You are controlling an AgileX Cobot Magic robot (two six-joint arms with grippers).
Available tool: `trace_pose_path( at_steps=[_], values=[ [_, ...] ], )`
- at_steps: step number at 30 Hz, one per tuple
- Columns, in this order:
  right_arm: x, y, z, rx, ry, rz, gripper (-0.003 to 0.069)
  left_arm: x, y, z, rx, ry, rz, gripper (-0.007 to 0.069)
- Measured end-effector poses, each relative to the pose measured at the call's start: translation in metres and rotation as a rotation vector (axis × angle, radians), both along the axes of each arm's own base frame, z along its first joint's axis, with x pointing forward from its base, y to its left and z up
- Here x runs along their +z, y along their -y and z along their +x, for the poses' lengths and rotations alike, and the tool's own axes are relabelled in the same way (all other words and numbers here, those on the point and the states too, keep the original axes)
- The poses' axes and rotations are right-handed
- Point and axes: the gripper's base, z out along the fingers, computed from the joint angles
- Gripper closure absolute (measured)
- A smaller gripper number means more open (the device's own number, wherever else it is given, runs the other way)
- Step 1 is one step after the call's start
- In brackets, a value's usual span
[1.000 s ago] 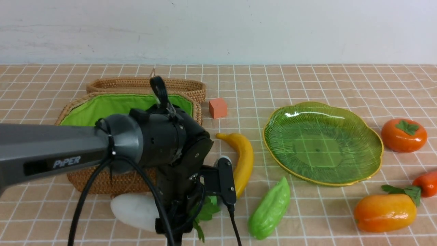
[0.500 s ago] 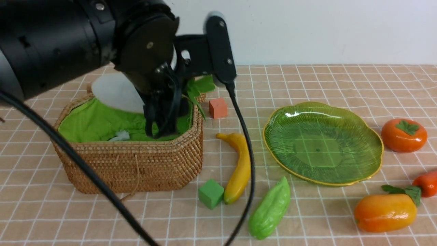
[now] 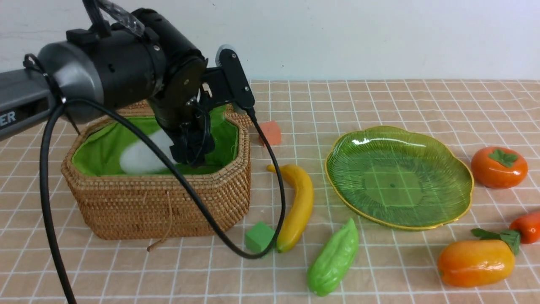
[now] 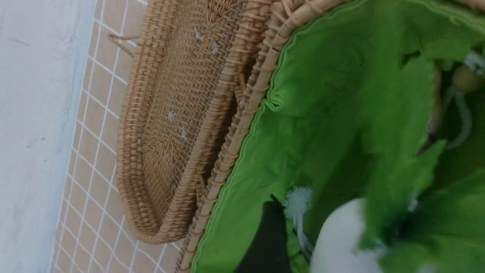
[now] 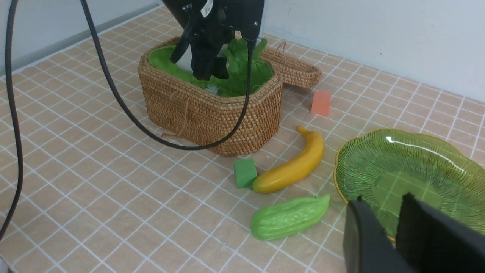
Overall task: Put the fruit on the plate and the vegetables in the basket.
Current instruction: Take a daikon with your left arm and place it on the basket on the left, then use the left arm to grab a banana and put it into the right plate
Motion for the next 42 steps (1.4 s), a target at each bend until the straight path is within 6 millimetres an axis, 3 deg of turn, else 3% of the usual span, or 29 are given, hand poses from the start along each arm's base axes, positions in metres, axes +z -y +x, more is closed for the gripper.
trace_pose_path(
  at_steps=[4, 7, 8, 9, 13, 14, 15, 16, 17, 20, 22, 25, 26, 29, 31, 36, 40, 42],
  values=[
    [0.0, 0.0, 0.0, 0.002, -0.004, -0.003, 0.0501, 0.006, -0.007, -0.011, 0.162, -0.061, -0.077, -0.0024],
    [-0.002, 0.0, -0.001, 0.003, -0.016, -0.013, 0.0499, 0.008, -0.006, -0.022, 0.279, -0.112, -0.14, 0.0019],
    [-0.003, 0.001, -0.001, -0.007, -0.039, -0.021, 0.0498, 0.014, 0.004, -0.036, 0.346, -0.152, -0.207, 0.009],
    [-0.003, 0.001, -0.002, -0.007, -0.04, -0.022, 0.0498, 0.015, 0.006, -0.038, 0.351, -0.156, -0.217, 0.009],
    [0.002, 0.01, -0.007, -0.084, -0.072, -0.046, 0.0494, 0.038, 0.071, -0.088, 0.374, -0.231, -0.475, 0.0422],
    [0.003, 0.01, -0.007, -0.085, -0.071, -0.045, 0.0494, 0.037, 0.073, -0.089, 0.372, -0.238, -0.479, 0.0422],
    [0.004, 0.011, -0.008, -0.093, -0.072, -0.052, 0.0493, 0.039, 0.082, -0.093, 0.367, -0.253, -0.505, 0.047],
    [0.006, 0.012, -0.009, -0.103, -0.069, -0.053, 0.049, 0.035, 0.106, -0.097, 0.35, -0.299, -0.532, 0.0539],
    [0.006, 0.013, -0.01, -0.104, -0.069, -0.051, 0.0489, 0.034, 0.113, -0.095, 0.351, -0.314, -0.544, 0.0561],
    [0.006, 0.012, -0.011, -0.097, -0.082, -0.051, 0.0487, 0.01, 0.137, -0.077, 0.375, -0.359, -0.517, 0.0554],
    [0.004, 0.012, -0.013, -0.085, -0.107, -0.057, 0.0484, -0.006, 0.147, -0.063, 0.389, -0.36, -0.495, 0.0505],
    [0.0, 0.01, -0.016, -0.051, -0.162, -0.067, 0.0482, -0.044, 0.16, -0.035, 0.41, -0.337, -0.429, 0.0342],
    [-0.001, 0.01, -0.017, -0.048, -0.167, -0.069, 0.0482, -0.049, 0.16, -0.033, 0.413, -0.336, -0.422, 0.0333],
    [-0.003, 0.008, -0.019, -0.023, -0.2, -0.07, 0.048, -0.075, 0.162, -0.014, 0.42, -0.309, -0.396, 0.0198],
    [-0.002, 0.007, -0.02, -0.014, -0.203, -0.063, 0.048, -0.086, 0.16, -0.006, 0.433, -0.31, -0.39, 0.0164],
    [-0.002, 0.005, -0.021, 0.004, -0.207, -0.047, 0.048, -0.112, 0.152, 0.009, 0.468, -0.324, -0.371, 0.0166],
    [-0.002, 0.005, -0.021, 0.006, -0.208, -0.045, 0.048, -0.122, 0.152, 0.011, 0.489, -0.354, -0.388, 0.0324],
    [-0.002, 0.005, -0.021, 0.006, -0.208, -0.045, 0.048, -0.121, 0.152, 0.011, 0.49, -0.359, -0.396, 0.0324]
  ],
)
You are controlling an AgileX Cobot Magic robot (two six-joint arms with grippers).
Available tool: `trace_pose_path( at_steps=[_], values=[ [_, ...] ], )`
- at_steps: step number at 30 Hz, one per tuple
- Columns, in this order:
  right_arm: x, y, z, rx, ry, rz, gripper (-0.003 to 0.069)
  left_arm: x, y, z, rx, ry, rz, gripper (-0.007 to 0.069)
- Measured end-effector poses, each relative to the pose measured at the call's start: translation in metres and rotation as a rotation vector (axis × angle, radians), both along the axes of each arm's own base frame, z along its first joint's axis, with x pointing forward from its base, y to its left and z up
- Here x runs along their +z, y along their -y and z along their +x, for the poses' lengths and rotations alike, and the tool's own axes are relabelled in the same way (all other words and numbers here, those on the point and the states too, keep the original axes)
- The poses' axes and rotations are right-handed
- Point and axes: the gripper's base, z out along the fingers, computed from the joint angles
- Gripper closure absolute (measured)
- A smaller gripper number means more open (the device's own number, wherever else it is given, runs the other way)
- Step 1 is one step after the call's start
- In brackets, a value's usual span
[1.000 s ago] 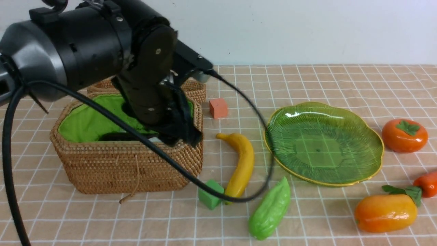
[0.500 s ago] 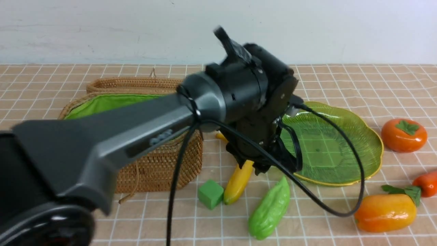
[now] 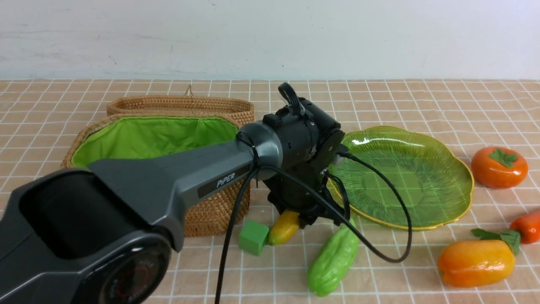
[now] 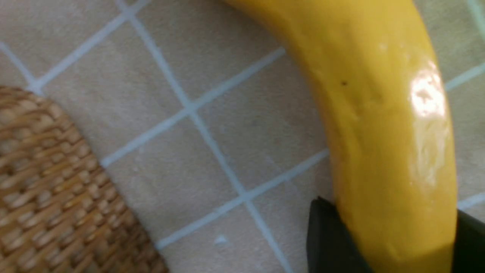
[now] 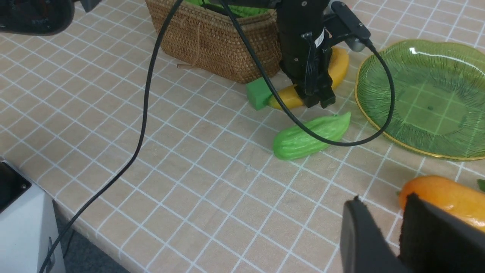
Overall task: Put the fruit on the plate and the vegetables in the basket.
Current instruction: Use the left arm to grab a banana and put it into the right plate
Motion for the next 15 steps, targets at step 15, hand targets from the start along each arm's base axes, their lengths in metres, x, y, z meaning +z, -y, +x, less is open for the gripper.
trace_pose_path(
  at_steps=[15],
  values=[
    [0.003, 0.002, 0.003, -0.028, 0.045, 0.007, 0.048, 0.12, 0.04, -0.013, -0.294, 0.21, -0.349, 0.0321]
  ],
)
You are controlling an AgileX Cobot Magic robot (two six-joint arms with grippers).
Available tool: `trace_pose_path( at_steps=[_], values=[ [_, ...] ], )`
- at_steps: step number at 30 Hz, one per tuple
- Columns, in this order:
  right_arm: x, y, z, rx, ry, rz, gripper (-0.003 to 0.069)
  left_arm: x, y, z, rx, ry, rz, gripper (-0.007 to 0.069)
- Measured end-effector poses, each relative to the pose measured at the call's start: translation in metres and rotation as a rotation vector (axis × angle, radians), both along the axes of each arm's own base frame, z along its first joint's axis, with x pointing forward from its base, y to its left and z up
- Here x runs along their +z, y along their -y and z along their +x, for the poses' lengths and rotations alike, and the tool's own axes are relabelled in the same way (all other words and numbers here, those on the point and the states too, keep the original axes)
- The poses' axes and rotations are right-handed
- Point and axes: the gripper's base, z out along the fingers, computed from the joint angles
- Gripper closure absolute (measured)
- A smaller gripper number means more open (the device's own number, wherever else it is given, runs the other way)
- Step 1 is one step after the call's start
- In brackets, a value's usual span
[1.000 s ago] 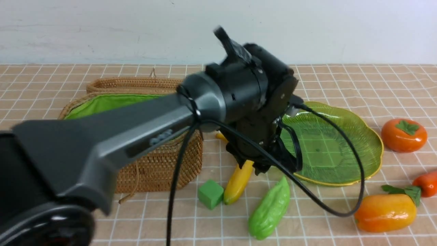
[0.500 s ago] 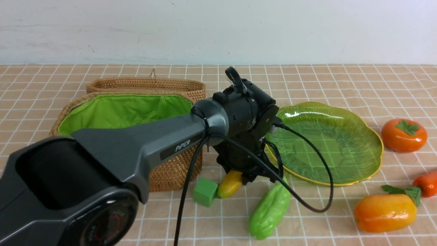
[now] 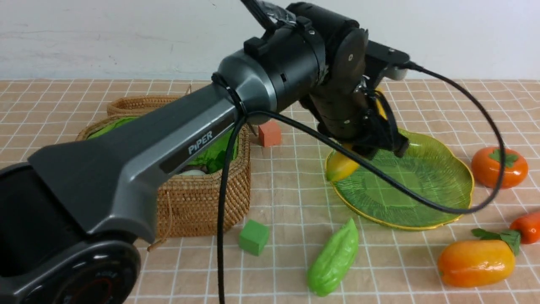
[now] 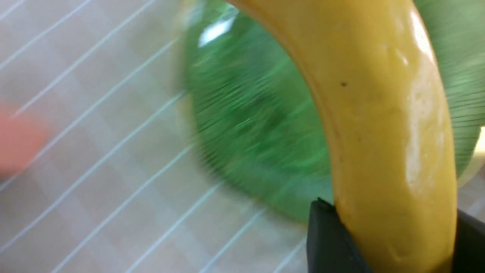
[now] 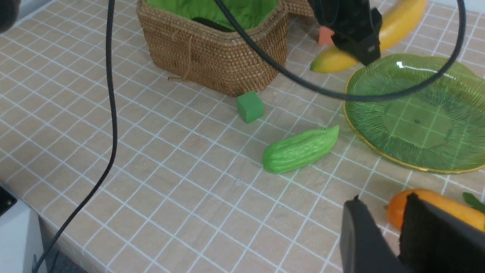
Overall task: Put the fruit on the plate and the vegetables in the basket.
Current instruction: Use the left arm to grab a banana and put it into the right plate, then take a chayote with your left arm and place it on the basket on the left.
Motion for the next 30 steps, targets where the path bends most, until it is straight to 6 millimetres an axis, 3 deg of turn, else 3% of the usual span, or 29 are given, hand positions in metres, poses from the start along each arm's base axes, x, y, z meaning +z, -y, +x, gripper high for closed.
trace_pose_path(
  at_steps=[2, 4, 9, 10, 12, 14, 15, 18, 19, 21, 22, 25, 27, 28, 30],
  values=[
    [0.0, 0.0, 0.0, -0.003, 0.005, 0.001, 0.048, -0.015, 0.009, 0.004, -0.048, 0.004, -0.025, 0.0321],
    [0.0, 0.0, 0.0, -0.004, 0.006, 0.001, 0.0476, -0.05, 0.023, 0.016, -0.094, 0.034, -0.043, 0.0321],
    [0.0, 0.0, 0.0, -0.008, -0.012, 0.007, 0.0473, -0.089, 0.034, 0.029, -0.089, 0.083, -0.067, 0.0283],
    [-0.001, 0.0, 0.0, -0.008, -0.013, 0.007, 0.0473, -0.089, 0.034, 0.029, -0.089, 0.083, -0.067, 0.0277],
    [-0.001, 0.0, -0.001, -0.01, -0.026, 0.011, 0.047, -0.089, 0.035, 0.031, -0.085, 0.097, -0.079, 0.0144],
    [-0.001, 0.0, -0.001, -0.011, -0.03, 0.011, 0.047, -0.087, 0.035, 0.031, -0.084, 0.104, -0.084, 0.0092],
    [-0.002, 0.0, -0.001, -0.01, -0.034, 0.009, 0.0469, -0.081, 0.034, 0.03, -0.086, 0.104, -0.085, 0.0008],
    [-0.002, 0.0, -0.001, -0.011, -0.036, 0.006, 0.0469, -0.072, 0.031, 0.025, -0.095, 0.078, -0.067, -0.0029],
    [-0.002, 0.001, -0.001, -0.018, -0.034, -0.001, 0.0468, -0.058, 0.026, 0.018, -0.107, 0.043, -0.046, -0.0034],
    [-0.003, 0.002, 0.0, -0.025, -0.032, -0.01, 0.0466, -0.042, 0.02, 0.01, -0.105, -0.003, -0.029, -0.0022],
    [-0.003, 0.004, 0.001, -0.039, -0.028, -0.023, 0.0466, -0.024, 0.011, -0.001, -0.093, -0.066, -0.007, 0.0005],
    [-0.004, 0.008, 0.003, -0.088, -0.027, -0.053, 0.0464, 0.015, -0.011, -0.025, -0.016, -0.203, 0.037, 0.0146],
    [-0.005, 0.012, 0.004, -0.131, -0.03, -0.066, 0.0463, 0.039, -0.025, -0.037, 0.041, -0.21, 0.044, 0.0297],
    [-0.005, 0.012, 0.005, -0.138, -0.031, -0.065, 0.0463, 0.041, -0.026, -0.039, 0.043, -0.209, 0.046, 0.0326],
    [-0.006, 0.014, 0.005, -0.167, -0.046, -0.066, 0.0463, 0.05, -0.036, -0.051, 0.056, -0.193, 0.081, 0.0473]
  ],
)
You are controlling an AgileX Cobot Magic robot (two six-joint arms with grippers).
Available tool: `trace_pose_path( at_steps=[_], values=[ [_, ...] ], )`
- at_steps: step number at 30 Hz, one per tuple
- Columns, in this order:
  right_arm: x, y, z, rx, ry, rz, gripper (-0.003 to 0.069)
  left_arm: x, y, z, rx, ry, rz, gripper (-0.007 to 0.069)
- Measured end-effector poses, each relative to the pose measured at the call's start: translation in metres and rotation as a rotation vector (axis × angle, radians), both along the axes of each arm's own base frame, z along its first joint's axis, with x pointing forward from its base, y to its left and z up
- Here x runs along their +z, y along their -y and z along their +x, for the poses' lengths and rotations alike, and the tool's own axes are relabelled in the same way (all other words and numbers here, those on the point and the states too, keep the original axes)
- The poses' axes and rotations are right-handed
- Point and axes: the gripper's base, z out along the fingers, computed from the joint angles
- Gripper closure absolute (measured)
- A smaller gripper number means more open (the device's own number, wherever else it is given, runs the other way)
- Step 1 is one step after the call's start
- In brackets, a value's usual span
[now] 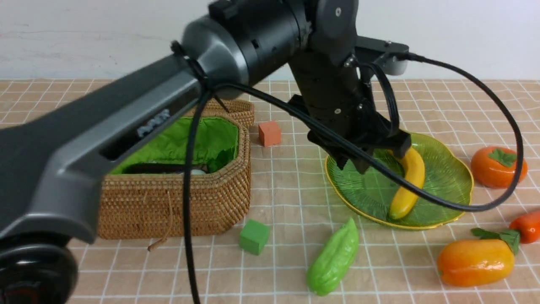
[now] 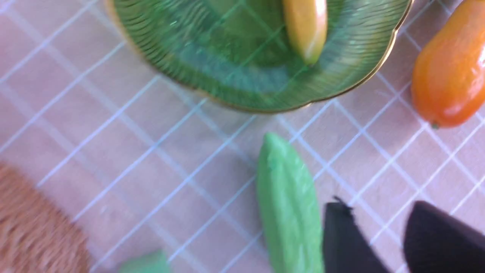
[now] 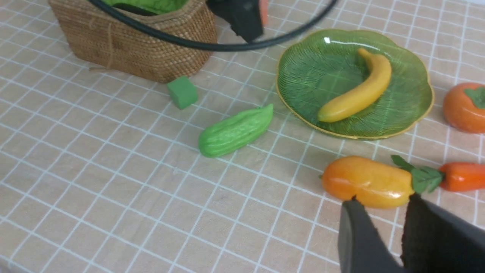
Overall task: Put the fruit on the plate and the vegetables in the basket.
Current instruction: Take a chayote with your left arm and place it on the basket on the left.
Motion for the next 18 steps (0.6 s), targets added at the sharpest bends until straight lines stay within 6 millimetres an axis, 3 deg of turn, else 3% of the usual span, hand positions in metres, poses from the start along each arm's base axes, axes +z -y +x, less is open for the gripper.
trace_pose_path(
  at_steps=[2, 4, 5, 7, 8, 9, 10, 13, 15, 17, 18],
  values=[
    [-0.001, 0.0, 0.0, -0.004, -0.012, 0.001, 0.0461, -0.006, -0.001, -0.013, -0.02, -0.008, 0.046, 0.0528],
    [-0.001, 0.0, -0.001, -0.002, -0.014, 0.006, 0.046, -0.024, 0.004, -0.025, -0.053, -0.038, 0.112, 0.0516],
    [-0.001, 0.0, -0.001, -0.002, -0.014, 0.007, 0.0459, -0.024, 0.004, -0.025, -0.055, -0.036, 0.114, 0.0516],
    [0.0, -0.002, -0.001, 0.012, -0.019, 0.024, 0.0459, -0.057, 0.012, -0.032, -0.106, -0.058, 0.194, 0.041],
    [0.0, -0.002, -0.001, 0.014, -0.02, 0.026, 0.0459, -0.058, 0.012, -0.032, -0.107, -0.056, 0.202, 0.0398],
    [0.0, -0.004, -0.002, 0.032, -0.027, 0.048, 0.0459, -0.081, 0.018, -0.028, -0.116, -0.055, 0.218, 0.0281],
    [0.0, -0.005, -0.003, 0.034, -0.028, 0.05, 0.0459, -0.084, 0.019, -0.028, -0.115, -0.055, 0.222, 0.0253],
    [0.001, -0.008, -0.004, 0.062, -0.036, 0.08, 0.0459, -0.114, 0.028, -0.016, -0.096, -0.049, 0.225, 0.0059],
    [0.001, -0.009, -0.005, 0.073, -0.04, 0.091, 0.0459, -0.133, 0.032, -0.01, -0.089, -0.052, 0.229, -0.0013],
    [0.001, -0.009, -0.005, 0.076, -0.041, 0.095, 0.0459, -0.154, 0.036, -0.006, -0.088, -0.066, 0.25, -0.0024],
    [0.001, -0.009, -0.005, 0.077, -0.041, 0.095, 0.0459, -0.154, 0.036, -0.006, -0.087, -0.066, 0.251, -0.0022]
  ],
)
